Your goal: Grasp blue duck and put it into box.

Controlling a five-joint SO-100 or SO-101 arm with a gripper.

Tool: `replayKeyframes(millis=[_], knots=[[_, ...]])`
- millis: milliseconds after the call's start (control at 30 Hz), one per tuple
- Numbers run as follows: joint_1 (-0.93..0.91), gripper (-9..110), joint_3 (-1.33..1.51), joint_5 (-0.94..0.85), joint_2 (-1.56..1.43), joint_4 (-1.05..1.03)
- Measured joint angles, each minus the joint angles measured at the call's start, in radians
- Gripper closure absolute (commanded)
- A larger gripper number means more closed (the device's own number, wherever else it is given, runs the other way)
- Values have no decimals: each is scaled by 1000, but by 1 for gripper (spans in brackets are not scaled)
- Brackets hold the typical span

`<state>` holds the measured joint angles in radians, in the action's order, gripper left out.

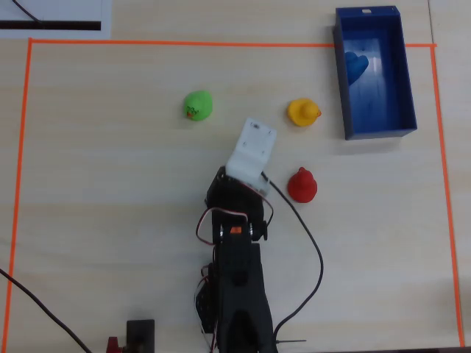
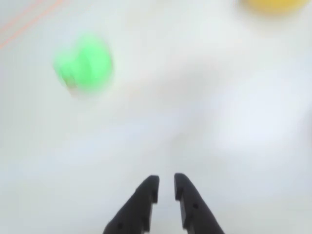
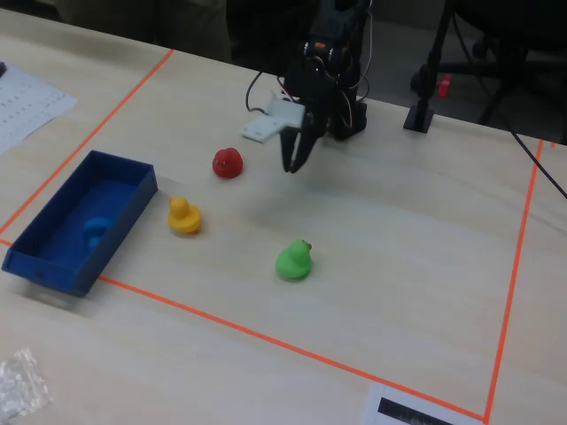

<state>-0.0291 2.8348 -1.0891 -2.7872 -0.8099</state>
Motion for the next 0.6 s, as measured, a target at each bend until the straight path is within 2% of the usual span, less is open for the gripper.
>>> replayKeyframes(millis=[133,300,600], knots=[[44,101,199,-78,-250,-195],[63,101,278,-184,-471,-436],[52,101,278,-176,-525,-476]])
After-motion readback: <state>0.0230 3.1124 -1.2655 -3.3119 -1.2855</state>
